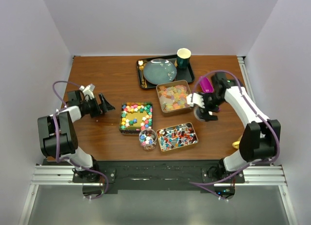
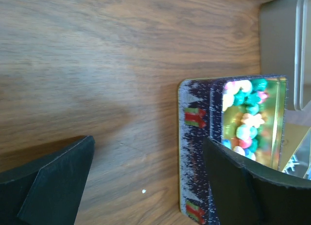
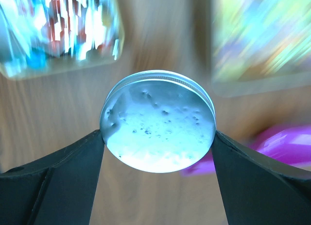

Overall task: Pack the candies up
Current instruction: Pick up the bottle lid at the center of the board, then close the bottle lid on the packing bottle.

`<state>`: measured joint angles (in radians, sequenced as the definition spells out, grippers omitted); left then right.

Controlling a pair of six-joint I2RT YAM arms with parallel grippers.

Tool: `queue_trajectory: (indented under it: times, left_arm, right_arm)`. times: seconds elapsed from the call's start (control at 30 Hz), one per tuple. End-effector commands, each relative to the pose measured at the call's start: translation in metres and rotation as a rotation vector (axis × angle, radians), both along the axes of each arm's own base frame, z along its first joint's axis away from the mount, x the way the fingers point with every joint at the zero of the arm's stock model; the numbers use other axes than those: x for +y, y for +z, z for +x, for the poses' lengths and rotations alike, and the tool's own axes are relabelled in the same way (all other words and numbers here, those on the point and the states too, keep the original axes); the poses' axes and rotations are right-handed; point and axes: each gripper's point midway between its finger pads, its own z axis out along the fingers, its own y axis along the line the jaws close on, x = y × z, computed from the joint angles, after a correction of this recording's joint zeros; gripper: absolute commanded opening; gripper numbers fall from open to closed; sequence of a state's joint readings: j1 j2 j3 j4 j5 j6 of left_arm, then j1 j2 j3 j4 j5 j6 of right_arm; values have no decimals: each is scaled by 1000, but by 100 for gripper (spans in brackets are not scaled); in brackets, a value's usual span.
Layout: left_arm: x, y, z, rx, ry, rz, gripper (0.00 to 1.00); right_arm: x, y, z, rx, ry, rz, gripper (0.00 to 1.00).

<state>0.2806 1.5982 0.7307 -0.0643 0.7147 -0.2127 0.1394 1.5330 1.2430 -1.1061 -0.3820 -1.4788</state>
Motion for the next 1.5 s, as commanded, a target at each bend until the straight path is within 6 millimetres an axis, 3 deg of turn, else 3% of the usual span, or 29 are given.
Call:
queue_trajectory:
  times: [0.0,0.03,0.1,0.13,0.27,0.43,0.53,0.73,1.0,1.3,1.47]
  left_arm:
    - [-12,14,4,-66,22,-62,97]
    - [-12,19,7,-84,29,-64,97]
    - [-11,30,10,-126,30,-52,97]
    - [-9,35,13,-152,33,-41,97]
    - [-5,50,18,-215,46,-9,97]
    - [0,62,23,-262,87,-1,97]
    - [14,73,32,-296,131,40,97]
    - [44,97,50,-363,202,71,98]
    - [55,122,49,-417,233,20,98]
    - [53,128,39,-460,203,45,98]
    - [52,134,36,-485,204,57,98]
  right_arm:
    - [74,40,-6,15,61,131,81]
    - [87,53,-1,-4,66,151,81]
    - [118,52,-8,33,141,156,81]
    - [131,62,-7,25,165,165,81]
    - [188,63,-29,52,325,163,81]
    - [231,51,-43,85,445,149,80]
    - [253,46,-65,101,549,132,80]
    - [260,31,-105,140,706,37,81]
    - [268,18,-100,125,693,-67,81]
    - [269,4,-119,152,714,-159,81]
    - [266,6,-125,161,724,-176,81]
